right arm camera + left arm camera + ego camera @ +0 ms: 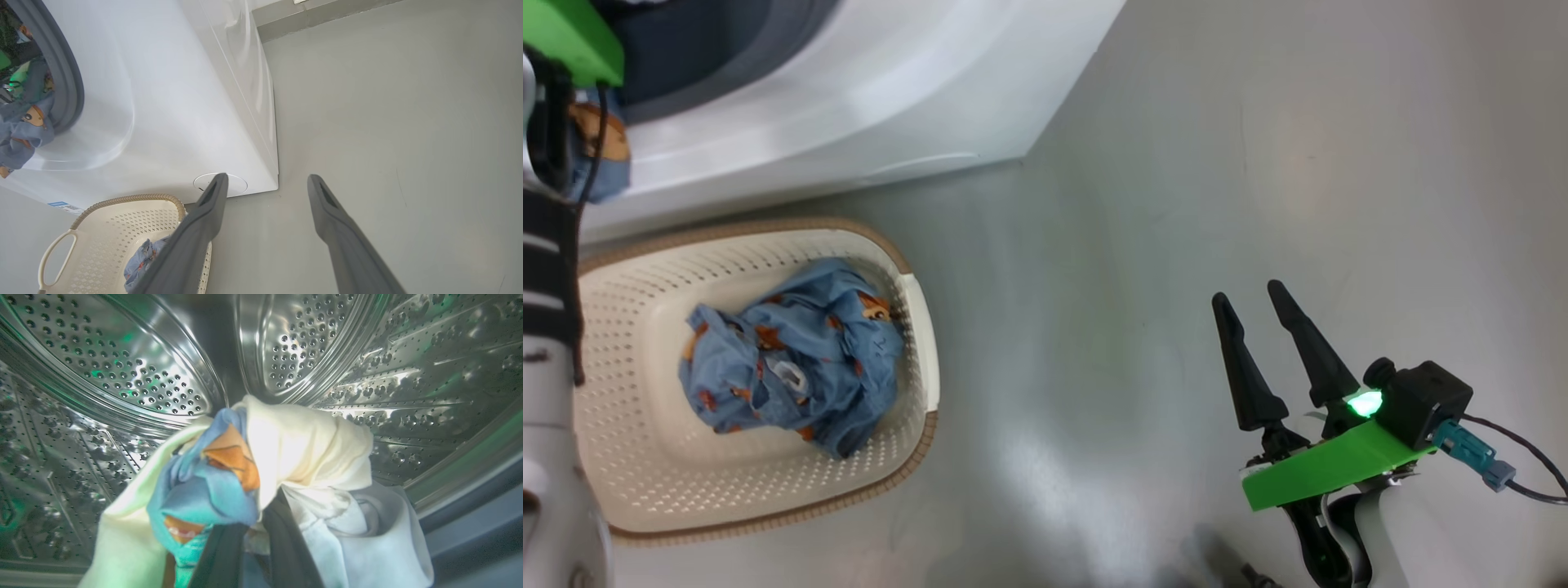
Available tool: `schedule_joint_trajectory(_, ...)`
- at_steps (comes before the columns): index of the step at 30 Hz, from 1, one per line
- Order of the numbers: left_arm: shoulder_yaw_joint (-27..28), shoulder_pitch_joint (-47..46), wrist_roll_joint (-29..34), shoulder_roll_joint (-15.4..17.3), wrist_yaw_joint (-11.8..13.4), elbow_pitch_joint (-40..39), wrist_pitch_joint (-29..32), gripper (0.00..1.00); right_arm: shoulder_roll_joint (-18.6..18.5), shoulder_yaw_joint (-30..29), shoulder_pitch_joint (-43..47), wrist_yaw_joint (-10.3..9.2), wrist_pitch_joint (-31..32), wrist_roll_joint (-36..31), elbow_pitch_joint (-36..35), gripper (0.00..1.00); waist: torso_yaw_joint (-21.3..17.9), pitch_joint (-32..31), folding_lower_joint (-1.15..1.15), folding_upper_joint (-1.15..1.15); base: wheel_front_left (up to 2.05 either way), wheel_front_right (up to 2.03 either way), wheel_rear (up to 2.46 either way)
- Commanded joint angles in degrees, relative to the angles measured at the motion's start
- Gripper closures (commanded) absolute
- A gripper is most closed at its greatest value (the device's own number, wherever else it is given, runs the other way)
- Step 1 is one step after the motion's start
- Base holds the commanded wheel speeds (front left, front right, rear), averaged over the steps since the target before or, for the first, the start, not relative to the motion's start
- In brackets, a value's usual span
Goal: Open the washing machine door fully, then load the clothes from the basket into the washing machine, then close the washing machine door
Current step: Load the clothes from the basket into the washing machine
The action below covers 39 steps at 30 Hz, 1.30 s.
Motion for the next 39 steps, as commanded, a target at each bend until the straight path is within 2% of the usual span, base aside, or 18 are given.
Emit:
schedule_joint_trajectory(1, 0.3, -2.1, 0.5, 2.7, -0.1, -0.9, 0.3, 1.00, 0.0, 1.6, 0.6, 0.16, -0.3, 1.0, -1.3, 0.00, -0.7, 2.0, 0.00, 0.00, 0.00, 0.00, 0.00)
schedule_joint_trajectory(8, -1.4, -8.1, 1.3, 3.0, 0.4, 1.7, -1.2, 1.00, 0.0, 2.6, -0.2, 0.16, -0.3, 1.7, -1.6, 0.00, -1.5, 5.4, 0.00, 0.00, 0.00, 0.00, 0.00)
schedule_joint_trajectory(12, -2.9, -11.0, 3.3, 4.7, 1.4, 1.2, -6.0, 1.00, 0.0, 3.4, -0.3, 0.16, -0.3, 2.1, -1.6, 0.00, -2.2, 6.3, 0.00, 0.00, 0.00, 0.00, 0.00)
schedule_joint_trajectory(16, -4.2, -13.0, 5.2, 5.8, 2.5, -2.7, -8.5, 1.00, 0.0, 4.0, -0.5, 0.16, -0.3, 2.4, -1.5, 0.00, -2.6, 7.1, 0.00, 0.00, 0.00, 0.00, 0.00)
schedule_joint_trajectory(23, -5.4, -9.4, 6.0, 6.9, 2.5, -19.3, -8.6, 1.00, 0.0, 4.4, -1.7, 0.16, -0.3, 2.6, -1.4, 0.00, -2.7, 7.8, 0.00, 0.00, 0.00, 0.00, 0.00)
schedule_joint_trajectory(28, -4.3, -6.3, 4.0, 6.1, 2.6, -16.6, -8.6, 1.00, 0.0, 4.5, -1.9, 0.16, -0.3, 2.3, -1.0, 0.00, -2.1, 7.3, 0.00, 0.00, 0.00, 0.00, 0.00)
schedule_joint_trajectory(29, -4.2, -6.2, 3.8, 5.9, 2.7, -15.7, -8.6, 0.74, 0.0, 4.5, -1.9, 0.16, -0.3, 2.2, -0.9, 0.00, -1.9, 7.1, 0.00, 0.00, 0.00, 0.00, 0.00)
schedule_joint_trajectory(30, -4.1, -6.2, 3.6, 5.8, 2.7, -14.9, -8.6, 0.00, 0.0, 4.4, -1.9, 0.16, -0.3, 2.1, -0.9, 0.00, -1.8, 7.0, 0.00, 0.00, 0.00, 0.00, 0.00)
schedule_joint_trajectory(39, -4.1, -6.7, 1.6, 3.5, 2.2, -6.9, -8.6, 0.00, 0.0, 3.5, -2.0, 0.16, -0.3, 1.5, -0.3, 0.00, -0.2, 5.7, 0.00, 0.00, 0.00, 0.00, 0.00)
